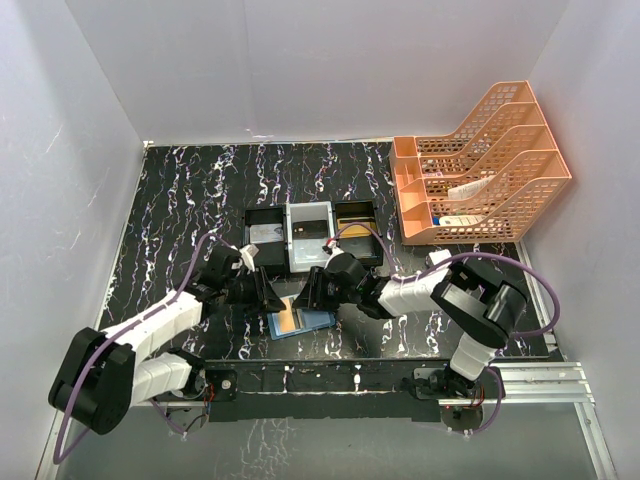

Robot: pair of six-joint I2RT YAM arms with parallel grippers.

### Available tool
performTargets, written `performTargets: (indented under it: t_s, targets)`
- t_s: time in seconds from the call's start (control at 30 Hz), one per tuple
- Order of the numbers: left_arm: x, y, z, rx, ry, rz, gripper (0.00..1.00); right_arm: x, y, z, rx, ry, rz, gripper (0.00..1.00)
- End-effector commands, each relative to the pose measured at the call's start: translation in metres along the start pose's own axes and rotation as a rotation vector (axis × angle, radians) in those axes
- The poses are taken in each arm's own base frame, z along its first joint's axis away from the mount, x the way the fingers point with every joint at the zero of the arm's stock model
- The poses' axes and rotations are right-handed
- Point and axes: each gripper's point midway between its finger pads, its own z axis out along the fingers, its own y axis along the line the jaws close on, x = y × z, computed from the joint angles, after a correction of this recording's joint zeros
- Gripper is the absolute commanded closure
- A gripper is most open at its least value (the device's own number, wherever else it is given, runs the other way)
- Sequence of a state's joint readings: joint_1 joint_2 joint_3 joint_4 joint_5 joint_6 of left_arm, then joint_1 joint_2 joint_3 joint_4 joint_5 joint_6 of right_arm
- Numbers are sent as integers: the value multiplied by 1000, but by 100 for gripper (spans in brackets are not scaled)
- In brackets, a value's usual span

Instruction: Take the credit cards out of the card holder

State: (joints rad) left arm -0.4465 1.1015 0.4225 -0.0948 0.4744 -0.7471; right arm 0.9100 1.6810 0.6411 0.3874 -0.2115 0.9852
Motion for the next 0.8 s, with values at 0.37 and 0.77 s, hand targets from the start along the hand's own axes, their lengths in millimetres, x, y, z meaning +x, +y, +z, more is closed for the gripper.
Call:
performTargets:
  t_s: [0.37, 0.77]
  targets:
    - [16, 18, 11, -22, 71, -12, 79, -3, 7, 9, -21, -7, 4, 71]
    - [25, 34, 15, -70, 99, -24, 84, -1, 22, 9, -109, -2, 33, 80]
